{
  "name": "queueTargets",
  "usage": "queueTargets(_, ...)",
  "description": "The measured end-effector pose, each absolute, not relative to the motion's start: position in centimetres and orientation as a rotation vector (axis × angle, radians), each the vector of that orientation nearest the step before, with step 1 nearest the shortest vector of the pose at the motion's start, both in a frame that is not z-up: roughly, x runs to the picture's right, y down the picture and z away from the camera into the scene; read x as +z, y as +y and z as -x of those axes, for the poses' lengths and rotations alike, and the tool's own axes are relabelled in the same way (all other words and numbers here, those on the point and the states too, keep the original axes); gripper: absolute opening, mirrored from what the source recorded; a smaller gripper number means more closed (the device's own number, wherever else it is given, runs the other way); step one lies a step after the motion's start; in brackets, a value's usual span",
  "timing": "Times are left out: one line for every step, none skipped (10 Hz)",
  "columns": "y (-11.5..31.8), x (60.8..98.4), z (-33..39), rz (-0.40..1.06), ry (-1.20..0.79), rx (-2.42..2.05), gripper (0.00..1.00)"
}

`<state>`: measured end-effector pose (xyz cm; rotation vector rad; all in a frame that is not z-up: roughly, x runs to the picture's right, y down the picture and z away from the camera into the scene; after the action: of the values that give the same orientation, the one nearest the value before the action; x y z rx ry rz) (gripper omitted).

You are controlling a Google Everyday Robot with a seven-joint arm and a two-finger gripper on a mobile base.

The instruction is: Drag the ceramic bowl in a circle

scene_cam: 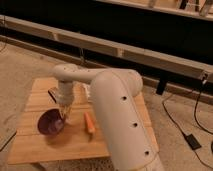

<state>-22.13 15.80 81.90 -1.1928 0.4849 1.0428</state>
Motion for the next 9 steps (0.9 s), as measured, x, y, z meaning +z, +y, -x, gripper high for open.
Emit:
queueTargets(15.84, 82.11, 21.79, 1.204, 0.481, 1.041, 0.65)
queueTargets(15.84, 82.38, 21.42, 1.207, 0.477, 1.032, 0.75)
queueTargets(15.78, 82.63, 21.14, 1.198, 0.472, 1.017, 0.80)
queueTargets(15.77, 82.75, 21.05, 1.186, 0.471, 1.003, 0.80)
queueTargets(15.77, 82.78, 21.11, 1.179, 0.467, 0.991, 0.80)
queueTargets(15.74, 82.78, 21.15, 1.170, 0.464, 0.980, 0.80)
queueTargets(15.73, 82.80, 21.19, 1.164, 0.463, 0.975, 0.80)
queueTargets(15.64, 82.76, 21.24, 1.159, 0.460, 0.971, 0.80)
queueTargets(15.46, 82.69, 21.25, 1.156, 0.457, 0.971, 0.80)
